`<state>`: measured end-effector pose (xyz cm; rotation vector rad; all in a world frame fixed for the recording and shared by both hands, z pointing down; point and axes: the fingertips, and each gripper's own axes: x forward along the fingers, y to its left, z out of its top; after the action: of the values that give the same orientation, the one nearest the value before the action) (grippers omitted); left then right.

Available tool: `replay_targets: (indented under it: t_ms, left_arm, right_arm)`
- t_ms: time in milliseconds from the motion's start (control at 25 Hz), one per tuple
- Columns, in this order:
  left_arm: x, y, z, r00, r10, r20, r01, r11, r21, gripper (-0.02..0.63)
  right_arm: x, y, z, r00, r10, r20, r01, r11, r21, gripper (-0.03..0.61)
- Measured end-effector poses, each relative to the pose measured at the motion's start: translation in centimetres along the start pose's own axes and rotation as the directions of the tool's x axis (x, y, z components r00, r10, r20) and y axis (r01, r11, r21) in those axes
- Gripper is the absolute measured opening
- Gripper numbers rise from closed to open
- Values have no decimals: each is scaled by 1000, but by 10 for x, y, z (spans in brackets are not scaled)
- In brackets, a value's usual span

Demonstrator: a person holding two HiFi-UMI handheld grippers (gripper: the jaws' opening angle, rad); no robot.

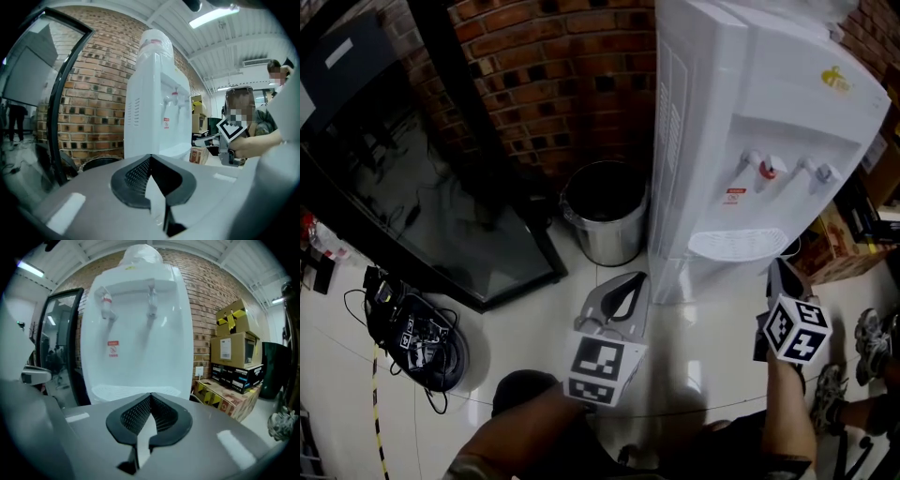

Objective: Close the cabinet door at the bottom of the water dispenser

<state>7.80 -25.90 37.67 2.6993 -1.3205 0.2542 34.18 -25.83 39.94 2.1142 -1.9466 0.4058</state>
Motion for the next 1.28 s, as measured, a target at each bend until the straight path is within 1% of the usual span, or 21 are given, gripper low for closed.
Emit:
replay_targets:
  t_ms: [160, 320, 360, 560, 680, 800, 920, 1080, 1160, 1280]
  left_arm:
    - [-25, -6, 9, 999, -4, 40, 4, 1000, -14, 0]
    - [-59, -9, 16, 997, 9, 73, -5, 998, -59, 0]
    - [-69, -11, 20, 996, 11, 83, -6, 998, -60, 0]
    - [-116, -23, 36, 993, 3, 120, 0, 1000, -25, 1]
    - [-137, -24, 28, 994, 15, 110, -15, 1000, 6, 0]
    - [-154, -26, 23, 995, 12, 97, -12, 1000, 1, 0]
    - [-172, -38, 30, 993, -14, 116, 12, 1000, 16, 0]
    - [-192, -59, 32, 988, -49, 144, 40, 997, 70, 0]
    - [-201, -65, 27, 988, -51, 144, 39, 996, 85, 0]
    - [-209, -64, 19, 992, -33, 125, 23, 997, 80, 0]
  right_arm:
    - [-45, 33, 15, 997, 53, 56, -51, 998, -44, 0]
    - [-88, 58, 16, 993, 101, 66, -98, 994, -47, 0]
    - [-99, 65, 17, 991, 113, 71, -109, 993, -52, 0]
    - [-153, 94, 28, 977, 174, 127, -166, 983, -75, 0]
    - [-181, 113, 30, 967, 210, 145, -196, 975, -105, 0]
    - [-206, 127, 29, 960, 231, 160, -212, 969, -125, 0]
    - [-223, 137, 21, 956, 243, 162, -222, 965, -141, 0]
    - [-245, 146, 12, 948, 264, 176, -241, 960, -139, 0]
    - [-254, 151, 10, 943, 278, 184, -255, 957, -140, 0]
    - [-264, 163, 12, 932, 306, 193, -280, 948, -149, 0]
